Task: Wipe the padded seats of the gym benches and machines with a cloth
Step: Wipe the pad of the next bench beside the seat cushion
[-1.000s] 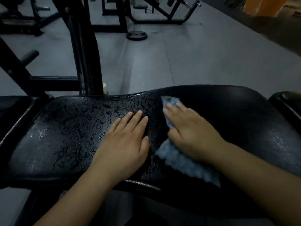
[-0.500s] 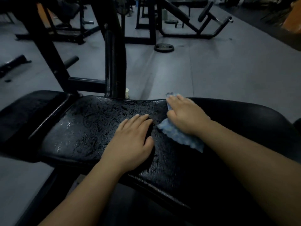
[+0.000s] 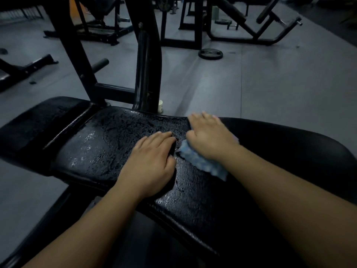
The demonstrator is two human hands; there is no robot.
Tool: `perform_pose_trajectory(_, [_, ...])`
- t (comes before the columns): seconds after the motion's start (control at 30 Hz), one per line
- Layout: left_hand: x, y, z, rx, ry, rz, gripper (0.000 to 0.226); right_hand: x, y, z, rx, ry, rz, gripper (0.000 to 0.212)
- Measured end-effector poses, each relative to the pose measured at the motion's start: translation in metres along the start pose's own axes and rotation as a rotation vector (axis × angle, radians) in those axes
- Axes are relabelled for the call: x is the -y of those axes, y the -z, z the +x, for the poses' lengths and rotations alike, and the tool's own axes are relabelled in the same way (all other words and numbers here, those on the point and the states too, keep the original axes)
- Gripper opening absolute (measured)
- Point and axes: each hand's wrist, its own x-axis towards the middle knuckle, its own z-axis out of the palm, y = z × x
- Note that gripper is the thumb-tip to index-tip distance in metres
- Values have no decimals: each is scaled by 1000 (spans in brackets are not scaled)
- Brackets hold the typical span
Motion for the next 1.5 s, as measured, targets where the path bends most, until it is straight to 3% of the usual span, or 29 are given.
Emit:
perform_pose_trajectory(0.13, [-2,0,0,-18,54,38,74,13,-3,-58,50,333,79,76])
perform_pose_trajectory(0.27, [-6,0,0,8,73,28,72,-23,5,-31,42,244,43,71])
perform_pose_trajectory(0.37, [-8,0,1,10,87,-2,67,-4,2,1,4,139,25,63])
perform_pose_trajectory(0.57, [-3,1,-1,-13,50,-18,71,7,0,-96,80,434,93,78])
perform_pose_trajectory(0.7, [4,7,4,52,-9,45,76,-25,7,-66,57,218,37,86])
perform_pose_trajectory(0.8, [30,22,20,131,-156,97,76,2,3,-23,7,44,5,79])
perform_pose_trajectory(0.93, [68,26,33,197,-280,137,75,46,-7,-31,5,41,5,86])
perform_pose_trajectory(1.1, [73,18,23,225,-274,82,78,48,6,-70,143,-26,13,90])
perform_pose_trajectory(1.27, [78,16,26,164,-289,56,70,74,0,-29,16,-285,-2,88])
perform_pose_trajectory(1.4, [83,13,30,184,-302,70,67,125,-15,-87,5,-217,-6,75])
perform_pose_trajectory(1.5, [80,12,28,188,-284,72,66,113,-13,-124,50,-198,-17,74])
